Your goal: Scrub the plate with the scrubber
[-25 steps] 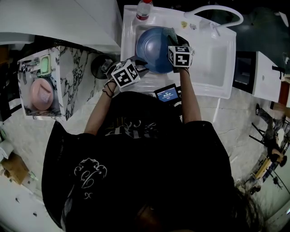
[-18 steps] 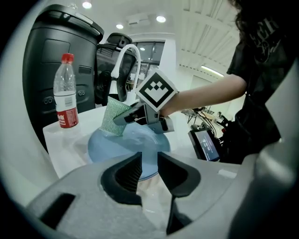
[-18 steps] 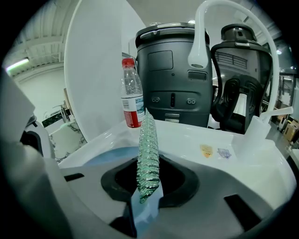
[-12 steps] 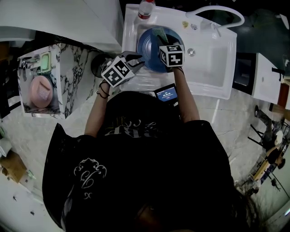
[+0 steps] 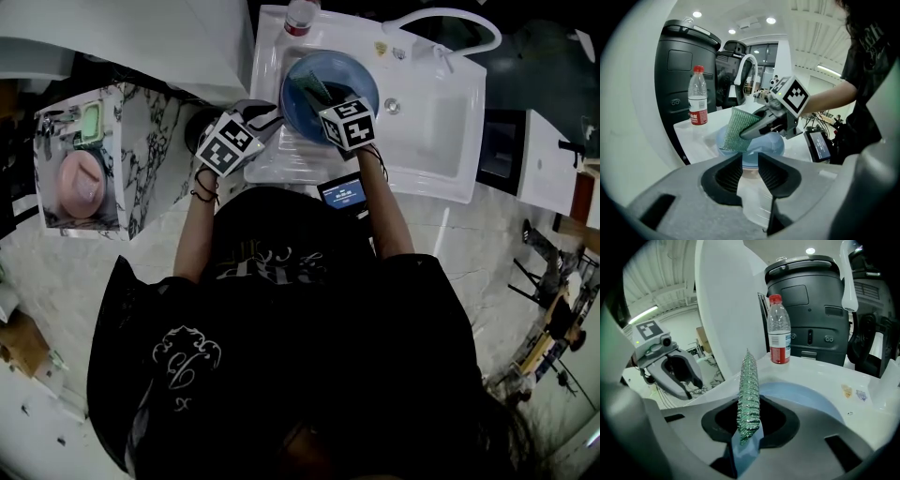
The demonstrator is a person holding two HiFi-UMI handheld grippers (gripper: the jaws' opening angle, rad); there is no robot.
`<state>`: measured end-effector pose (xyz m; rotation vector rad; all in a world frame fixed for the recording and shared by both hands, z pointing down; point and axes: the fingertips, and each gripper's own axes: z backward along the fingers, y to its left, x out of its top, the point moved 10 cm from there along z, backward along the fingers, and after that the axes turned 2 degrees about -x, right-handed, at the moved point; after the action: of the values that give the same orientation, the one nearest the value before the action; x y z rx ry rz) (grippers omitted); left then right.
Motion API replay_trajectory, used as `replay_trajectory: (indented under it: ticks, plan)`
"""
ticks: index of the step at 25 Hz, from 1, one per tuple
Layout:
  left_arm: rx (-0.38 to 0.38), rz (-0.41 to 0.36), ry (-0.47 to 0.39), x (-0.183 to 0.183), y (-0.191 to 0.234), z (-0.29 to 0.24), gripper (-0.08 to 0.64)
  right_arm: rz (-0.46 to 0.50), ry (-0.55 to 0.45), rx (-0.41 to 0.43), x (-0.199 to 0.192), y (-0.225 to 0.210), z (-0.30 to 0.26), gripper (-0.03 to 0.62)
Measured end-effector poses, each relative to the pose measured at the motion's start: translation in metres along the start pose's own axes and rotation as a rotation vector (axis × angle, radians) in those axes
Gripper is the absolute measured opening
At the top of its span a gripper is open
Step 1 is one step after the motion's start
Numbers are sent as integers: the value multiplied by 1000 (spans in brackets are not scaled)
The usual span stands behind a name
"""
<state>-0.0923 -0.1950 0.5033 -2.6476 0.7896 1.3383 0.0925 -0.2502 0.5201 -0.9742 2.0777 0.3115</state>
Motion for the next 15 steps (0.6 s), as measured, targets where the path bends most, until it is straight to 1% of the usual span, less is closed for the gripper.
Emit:
replay_trajectory:
  ticks: [4, 8, 12, 15]
  plan:
    - [21, 2, -1, 1, -4, 3, 115, 36, 36, 101, -9, 12, 11, 86]
    - [23, -4, 2, 1, -11, 3, 115, 77, 76, 180, -21, 20, 26, 86]
    - [16, -17, -4, 3, -20, 1, 115, 117, 111, 223, -34, 22, 42, 86]
    - [12, -32, -4, 5, -27, -1, 115, 190, 148, 233, -37, 23, 55, 86]
